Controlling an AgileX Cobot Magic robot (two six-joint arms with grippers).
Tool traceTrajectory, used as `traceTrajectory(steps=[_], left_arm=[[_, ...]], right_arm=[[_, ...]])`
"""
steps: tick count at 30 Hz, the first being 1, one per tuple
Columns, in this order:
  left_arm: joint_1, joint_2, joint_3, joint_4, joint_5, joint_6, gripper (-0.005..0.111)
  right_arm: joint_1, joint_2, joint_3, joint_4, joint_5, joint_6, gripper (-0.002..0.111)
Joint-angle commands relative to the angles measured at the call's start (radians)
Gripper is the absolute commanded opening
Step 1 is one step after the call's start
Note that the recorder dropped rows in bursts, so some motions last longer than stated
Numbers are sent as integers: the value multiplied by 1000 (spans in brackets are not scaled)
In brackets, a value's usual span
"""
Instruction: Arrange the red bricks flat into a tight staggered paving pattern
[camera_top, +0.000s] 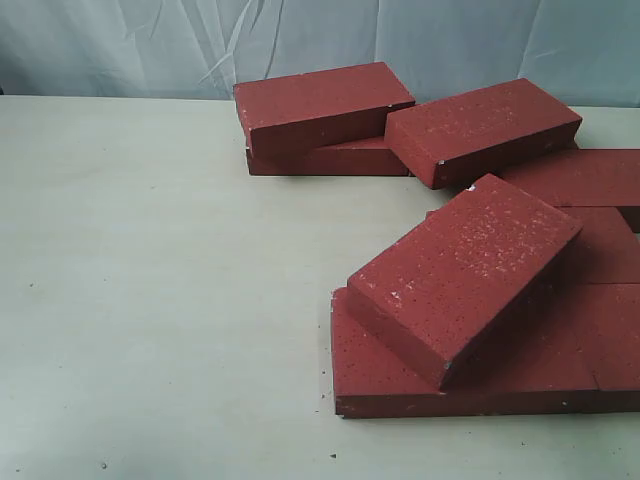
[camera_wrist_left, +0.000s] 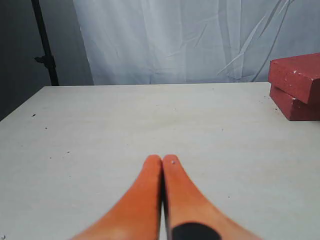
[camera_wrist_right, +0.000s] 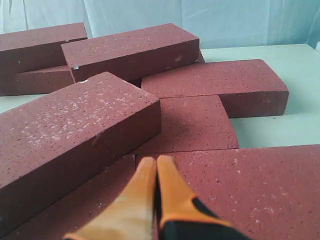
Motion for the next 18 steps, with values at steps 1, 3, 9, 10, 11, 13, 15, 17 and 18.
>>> traceTrajectory(steps=[1, 3, 9, 10, 11, 13, 15, 17, 18], left_arm=[[0, -5, 1, 2, -7, -5, 0], [0, -5, 1, 2, -7, -5, 0], [0, -5, 1, 2, -7, -5, 0], [0, -5, 1, 2, -7, -5, 0], [0, -5, 1, 2, -7, -5, 0], [0, -5, 1, 2, -7, -5, 0], [0, -5, 1, 2, -7, -5, 0], [0, -5, 1, 2, -5, -5, 0], [0, -5, 1, 2, -5, -5, 0]], right_arm=[[-5, -8, 2, -14, -17, 1, -1], [-5, -8, 2, -31, -19, 1, -1], [-5, -8, 2, 243, -242, 14, -1], [-5, -8, 2, 312, -293, 4, -1], [-5, -8, 2, 347, -377, -9, -1], [-5, -8, 2, 397, -500, 13, -1], [-5, -8, 2, 487, -590, 48, -1], [-5, -8, 2, 523, -627, 122, -1], [-5, -8, 1, 519, -617, 158, -1]])
